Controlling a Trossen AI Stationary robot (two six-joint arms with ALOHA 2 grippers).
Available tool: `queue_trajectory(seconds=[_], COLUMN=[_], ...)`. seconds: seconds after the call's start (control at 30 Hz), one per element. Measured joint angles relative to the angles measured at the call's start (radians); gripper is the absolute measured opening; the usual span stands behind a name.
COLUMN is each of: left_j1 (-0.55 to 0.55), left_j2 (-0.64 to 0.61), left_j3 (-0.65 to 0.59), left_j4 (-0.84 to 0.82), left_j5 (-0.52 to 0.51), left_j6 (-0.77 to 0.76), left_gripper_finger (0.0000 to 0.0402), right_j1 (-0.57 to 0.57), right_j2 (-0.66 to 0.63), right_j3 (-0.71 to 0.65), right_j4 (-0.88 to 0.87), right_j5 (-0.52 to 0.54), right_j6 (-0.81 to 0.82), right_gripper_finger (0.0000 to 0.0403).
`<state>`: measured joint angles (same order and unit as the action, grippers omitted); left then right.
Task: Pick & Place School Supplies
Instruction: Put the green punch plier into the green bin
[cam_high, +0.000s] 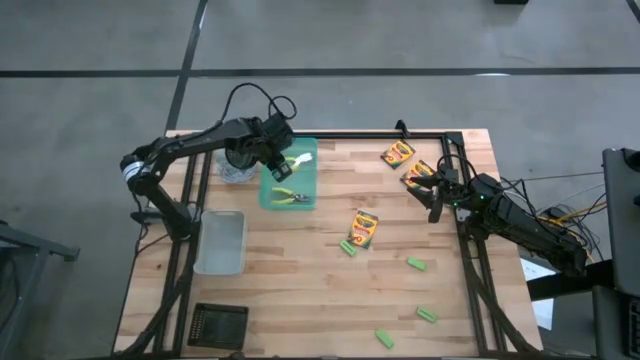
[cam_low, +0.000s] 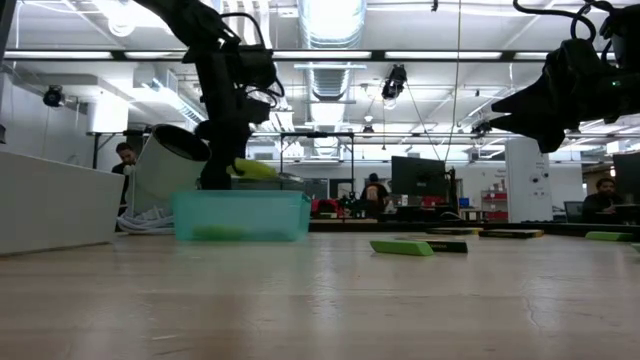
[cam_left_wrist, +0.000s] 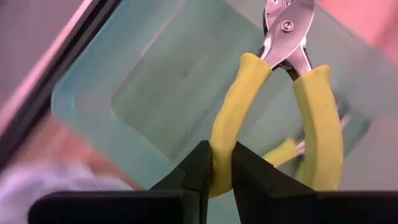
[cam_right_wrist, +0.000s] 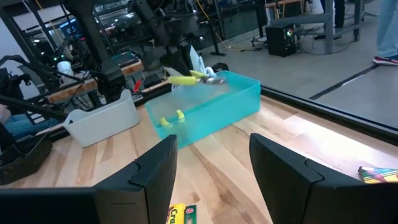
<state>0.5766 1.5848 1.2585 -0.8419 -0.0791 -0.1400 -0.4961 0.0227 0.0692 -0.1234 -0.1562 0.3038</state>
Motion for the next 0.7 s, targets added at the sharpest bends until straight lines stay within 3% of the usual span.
queue_trajectory(seconds=[0.1, 0.23, 0.43, 0.57, 0.7], left_j1=[0.000, -0.001, -0.011, -0.018, -0.018], left_j2=[0.000, 0.000, 0.001, 0.002, 0.002], left_j3=[0.015, 0.017, 0.014, 0.014, 0.013], left_j4=[-0.034, -0.032, -0.024, -0.025, -0.010], left_j5=[-0.021, -0.028, -0.026, -0.025, -0.028], left_j6=[-0.216, -0.352, -0.424, -0.576, -0.595], left_gripper_finger=[0.0053, 0.0053, 0.0053, 0.0053, 0.0053], right_j1=[0.000, 0.000, 0.000, 0.000, 0.000], right_j2=[0.000, 0.000, 0.000, 0.000, 0.000], right_j3=[0.000, 0.000, 0.000, 0.000, 0.000], right_j4=[0.000, 0.000, 0.000, 0.000, 0.000], right_j5=[0.000, 0.000, 0.000, 0.000, 0.000], right_j6=[0.000, 0.000, 0.000, 0.000, 0.000], right_gripper_finger=[0.0196, 0.0196, 0.0196, 0.0196, 0.0196])
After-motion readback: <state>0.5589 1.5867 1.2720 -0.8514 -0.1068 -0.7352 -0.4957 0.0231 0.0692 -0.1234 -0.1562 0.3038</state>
